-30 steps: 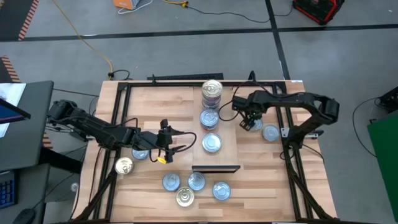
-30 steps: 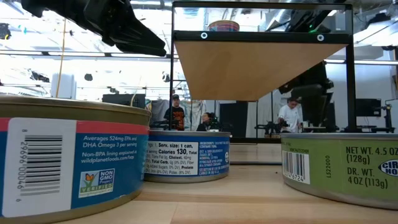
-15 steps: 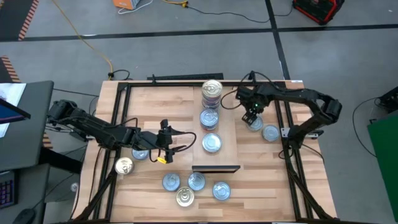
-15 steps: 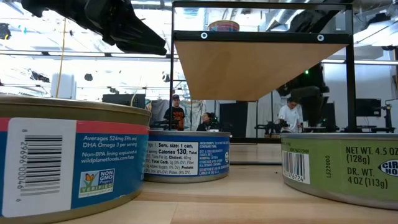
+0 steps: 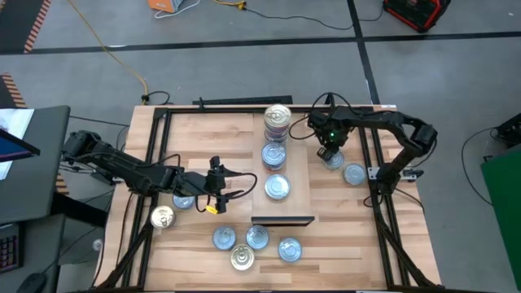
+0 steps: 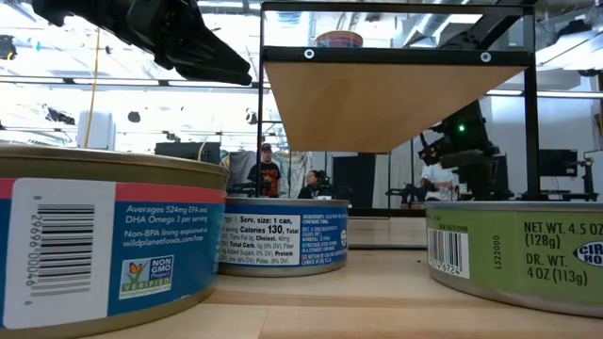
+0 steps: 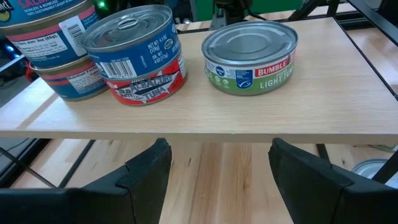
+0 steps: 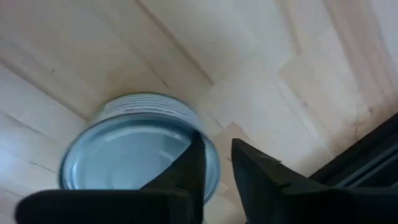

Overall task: Stack canned seafood by type on shelf
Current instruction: Stack the green and white tuna can on top of the green and white tuna can on the shelf

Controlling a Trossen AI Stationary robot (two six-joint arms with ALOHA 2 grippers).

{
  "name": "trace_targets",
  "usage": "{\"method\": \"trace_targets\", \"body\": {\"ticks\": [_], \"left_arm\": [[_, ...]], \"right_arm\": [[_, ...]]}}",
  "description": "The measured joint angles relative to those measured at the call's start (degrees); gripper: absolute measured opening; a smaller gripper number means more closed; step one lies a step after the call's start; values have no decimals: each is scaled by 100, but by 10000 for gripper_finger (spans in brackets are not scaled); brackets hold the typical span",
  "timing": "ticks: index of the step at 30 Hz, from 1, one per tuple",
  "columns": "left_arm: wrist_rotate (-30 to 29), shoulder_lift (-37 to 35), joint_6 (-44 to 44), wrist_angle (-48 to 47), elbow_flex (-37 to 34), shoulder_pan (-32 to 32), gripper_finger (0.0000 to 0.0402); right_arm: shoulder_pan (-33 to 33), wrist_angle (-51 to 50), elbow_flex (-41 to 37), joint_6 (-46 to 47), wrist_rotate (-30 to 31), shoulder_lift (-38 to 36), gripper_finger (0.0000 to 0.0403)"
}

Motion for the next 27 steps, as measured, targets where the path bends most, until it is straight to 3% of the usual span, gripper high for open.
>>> {"method": "trace_targets", "body": {"ticks": [8, 16, 27], "left_arm": [[-2, 0, 1, 23, 0, 0, 258], [-4, 0, -1, 59, 0, 0, 258], [-4, 0, -1, 64, 0, 0, 258]], "right_arm": [[-157, 270, -521, -52, 44, -52, 69], [-331, 355, -583, 281, 42, -218, 54], [-304, 66, -609, 680, 323, -2000, 53]]}}
